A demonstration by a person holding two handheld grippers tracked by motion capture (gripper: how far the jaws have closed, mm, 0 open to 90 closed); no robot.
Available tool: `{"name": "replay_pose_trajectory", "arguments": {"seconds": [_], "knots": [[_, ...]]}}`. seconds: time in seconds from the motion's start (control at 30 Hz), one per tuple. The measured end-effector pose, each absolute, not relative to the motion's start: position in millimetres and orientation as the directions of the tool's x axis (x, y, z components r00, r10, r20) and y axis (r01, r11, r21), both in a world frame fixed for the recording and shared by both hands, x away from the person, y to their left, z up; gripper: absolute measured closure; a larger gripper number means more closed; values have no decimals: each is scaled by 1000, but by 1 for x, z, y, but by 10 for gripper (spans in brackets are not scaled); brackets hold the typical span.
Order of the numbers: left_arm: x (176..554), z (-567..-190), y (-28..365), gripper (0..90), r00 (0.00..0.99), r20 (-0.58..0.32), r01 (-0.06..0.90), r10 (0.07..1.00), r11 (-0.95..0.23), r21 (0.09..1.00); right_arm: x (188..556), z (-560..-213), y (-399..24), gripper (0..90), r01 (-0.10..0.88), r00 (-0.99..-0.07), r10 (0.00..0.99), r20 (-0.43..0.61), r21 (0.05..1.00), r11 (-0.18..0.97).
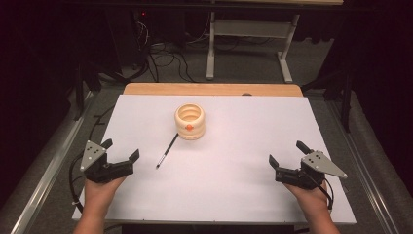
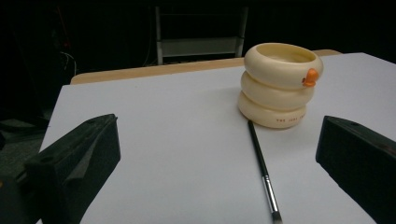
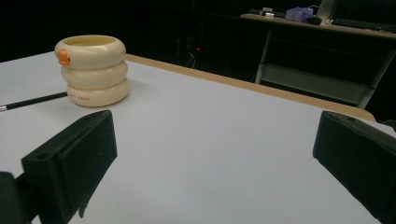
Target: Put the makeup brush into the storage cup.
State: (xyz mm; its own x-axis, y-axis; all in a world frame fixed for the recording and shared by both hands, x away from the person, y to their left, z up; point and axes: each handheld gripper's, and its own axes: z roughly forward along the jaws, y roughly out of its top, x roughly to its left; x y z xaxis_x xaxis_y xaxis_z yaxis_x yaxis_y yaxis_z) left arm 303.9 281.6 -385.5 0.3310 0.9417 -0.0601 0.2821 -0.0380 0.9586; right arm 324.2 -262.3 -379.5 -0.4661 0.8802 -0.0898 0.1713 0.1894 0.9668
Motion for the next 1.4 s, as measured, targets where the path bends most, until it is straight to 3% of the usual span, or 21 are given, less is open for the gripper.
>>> {"name": "replay_pose_trajectory", "arguments": {"seconds": [0.8,1.4], "knots": [[305,-386,290,6,303,-65,309,951,-33,951,324,-379,-262,10,169,-466,881,-88,968,185],[310,-389,287,8,277,-45,389,960,-69,918,324,-380,-261,10,166,-469,878,-99,966,198]]}}
